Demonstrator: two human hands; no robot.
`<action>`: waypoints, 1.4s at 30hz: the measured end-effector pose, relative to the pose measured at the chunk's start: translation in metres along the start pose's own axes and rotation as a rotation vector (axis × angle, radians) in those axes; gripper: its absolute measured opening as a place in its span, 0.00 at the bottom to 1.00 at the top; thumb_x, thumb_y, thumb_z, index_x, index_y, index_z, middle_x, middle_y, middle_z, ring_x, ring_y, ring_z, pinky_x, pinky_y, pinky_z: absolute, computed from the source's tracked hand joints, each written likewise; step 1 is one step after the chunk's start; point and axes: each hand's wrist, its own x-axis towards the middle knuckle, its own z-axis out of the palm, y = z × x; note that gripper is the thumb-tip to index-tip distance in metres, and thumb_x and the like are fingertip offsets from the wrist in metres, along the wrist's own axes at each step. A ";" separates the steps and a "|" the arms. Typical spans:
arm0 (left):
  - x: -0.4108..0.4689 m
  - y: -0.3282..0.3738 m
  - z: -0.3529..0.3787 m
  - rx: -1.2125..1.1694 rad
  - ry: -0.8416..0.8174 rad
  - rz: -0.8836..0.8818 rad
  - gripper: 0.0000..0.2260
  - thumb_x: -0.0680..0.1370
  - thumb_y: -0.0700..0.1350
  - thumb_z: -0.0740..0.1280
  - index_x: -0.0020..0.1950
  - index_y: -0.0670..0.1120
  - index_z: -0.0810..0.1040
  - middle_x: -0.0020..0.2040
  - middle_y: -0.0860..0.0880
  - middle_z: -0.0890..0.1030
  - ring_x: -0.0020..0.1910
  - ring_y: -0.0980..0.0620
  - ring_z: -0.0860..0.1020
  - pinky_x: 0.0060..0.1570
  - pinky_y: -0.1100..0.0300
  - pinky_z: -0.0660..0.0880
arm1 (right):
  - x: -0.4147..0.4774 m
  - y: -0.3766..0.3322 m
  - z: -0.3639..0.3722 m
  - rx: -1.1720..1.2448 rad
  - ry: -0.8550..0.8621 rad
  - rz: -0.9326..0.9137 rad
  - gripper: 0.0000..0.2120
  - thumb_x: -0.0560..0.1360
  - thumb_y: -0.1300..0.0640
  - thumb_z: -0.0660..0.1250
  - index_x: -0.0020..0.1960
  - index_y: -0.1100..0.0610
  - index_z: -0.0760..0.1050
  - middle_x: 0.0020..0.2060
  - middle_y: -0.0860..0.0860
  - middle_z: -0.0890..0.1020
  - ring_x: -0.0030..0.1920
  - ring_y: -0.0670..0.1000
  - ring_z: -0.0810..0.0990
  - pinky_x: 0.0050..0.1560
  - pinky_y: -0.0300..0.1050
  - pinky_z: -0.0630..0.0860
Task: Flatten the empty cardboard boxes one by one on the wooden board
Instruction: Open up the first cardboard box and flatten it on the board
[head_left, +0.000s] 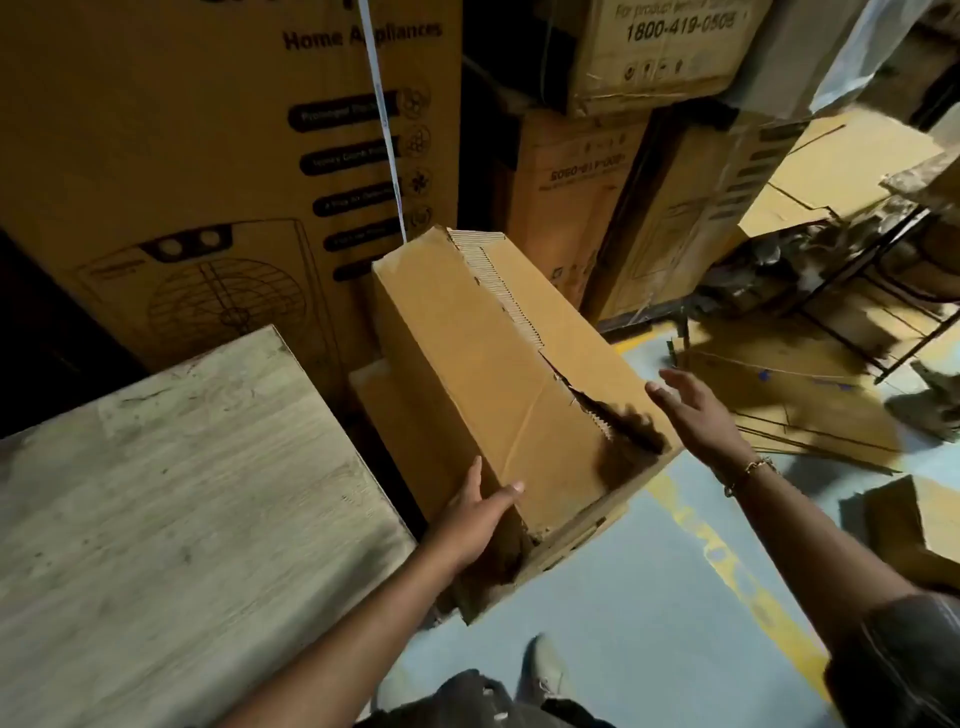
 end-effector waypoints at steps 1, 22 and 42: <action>0.004 0.004 0.009 0.011 0.021 -0.019 0.38 0.77 0.68 0.61 0.80 0.60 0.46 0.80 0.50 0.56 0.78 0.43 0.59 0.72 0.44 0.61 | 0.009 0.008 -0.005 -0.002 -0.025 0.043 0.27 0.79 0.42 0.63 0.73 0.54 0.67 0.71 0.54 0.70 0.70 0.56 0.69 0.68 0.58 0.69; 0.004 0.009 0.040 -0.434 0.689 -0.031 0.49 0.59 0.81 0.64 0.73 0.55 0.69 0.63 0.52 0.80 0.59 0.49 0.79 0.59 0.45 0.78 | 0.045 0.013 0.011 0.351 -0.487 -0.058 0.33 0.66 0.35 0.75 0.66 0.45 0.71 0.57 0.46 0.82 0.59 0.51 0.79 0.57 0.50 0.77; -0.305 -0.202 -0.190 -0.649 1.280 0.030 0.22 0.76 0.65 0.65 0.61 0.51 0.79 0.56 0.57 0.82 0.57 0.55 0.78 0.54 0.59 0.72 | -0.211 -0.221 0.294 0.235 -0.828 -0.440 0.27 0.76 0.36 0.64 0.70 0.49 0.71 0.60 0.46 0.79 0.57 0.47 0.78 0.48 0.43 0.75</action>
